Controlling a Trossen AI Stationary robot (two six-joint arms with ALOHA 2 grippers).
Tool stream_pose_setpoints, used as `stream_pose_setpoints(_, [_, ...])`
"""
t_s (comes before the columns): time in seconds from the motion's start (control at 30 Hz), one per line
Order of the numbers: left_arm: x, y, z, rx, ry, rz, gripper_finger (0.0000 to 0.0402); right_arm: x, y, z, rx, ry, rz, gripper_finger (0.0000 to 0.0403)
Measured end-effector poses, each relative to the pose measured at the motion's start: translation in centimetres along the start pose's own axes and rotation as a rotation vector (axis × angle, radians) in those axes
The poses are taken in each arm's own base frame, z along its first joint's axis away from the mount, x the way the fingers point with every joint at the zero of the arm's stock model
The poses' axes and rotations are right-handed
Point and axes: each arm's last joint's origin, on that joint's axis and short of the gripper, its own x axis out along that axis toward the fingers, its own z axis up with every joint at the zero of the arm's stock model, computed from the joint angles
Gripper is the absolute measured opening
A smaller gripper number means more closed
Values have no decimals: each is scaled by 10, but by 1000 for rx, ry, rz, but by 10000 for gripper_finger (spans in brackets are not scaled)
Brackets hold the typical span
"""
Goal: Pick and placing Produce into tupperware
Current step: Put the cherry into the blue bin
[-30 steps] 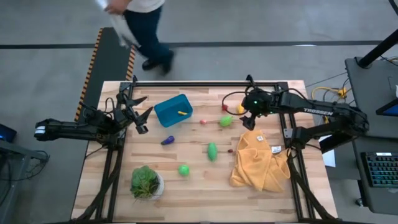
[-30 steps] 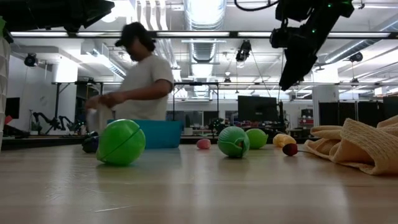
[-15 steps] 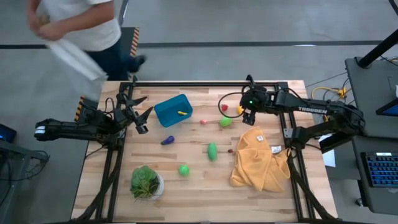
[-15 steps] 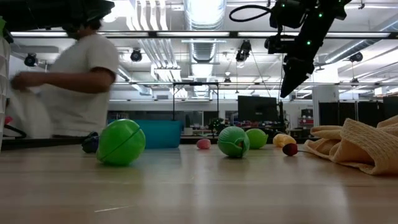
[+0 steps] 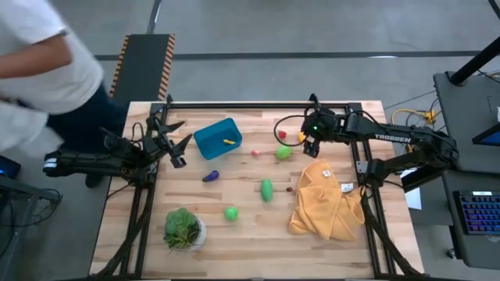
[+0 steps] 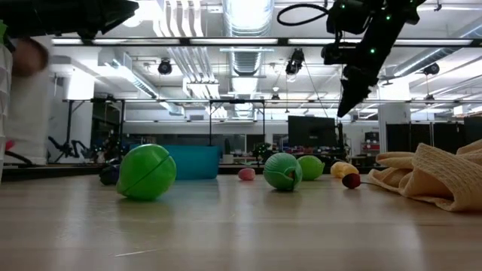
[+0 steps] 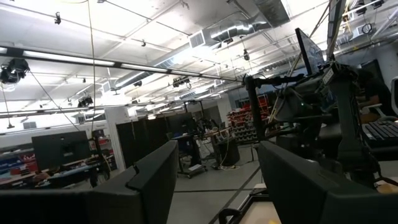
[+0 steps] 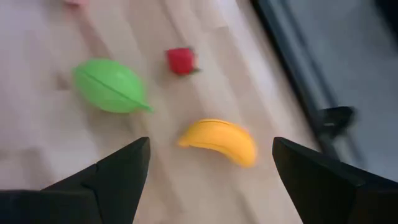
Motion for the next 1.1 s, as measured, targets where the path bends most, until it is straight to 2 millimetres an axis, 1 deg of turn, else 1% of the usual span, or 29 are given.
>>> stream_pose_setpoints(0.1, [0,0,0,0,0,0,209,0,5,3,61,-34,174,329])
stream_pose_setpoints(0.23, [0,0,0,-1,0,0,209,-4,13,9,101,-84,492,329])
stream_pose_setpoints(0.33, [0,0,0,0,0,0,209,-8,19,10,94,-96,718,329])
stream_pose_setpoints(0.4, [0,0,0,0,0,0,209,-10,22,10,80,-100,808,329])
stream_pose_setpoints(0.8, [0,0,0,0,0,0,209,-10,25,10,88,-87,824,329])
stream_pose_setpoints(0.97, [0,0,0,0,0,0,209,-15,41,8,57,-65,848,329])
stream_pose_setpoints(1.1, [0,0,0,-1,-1,0,209,-21,60,6,39,-40,769,329])
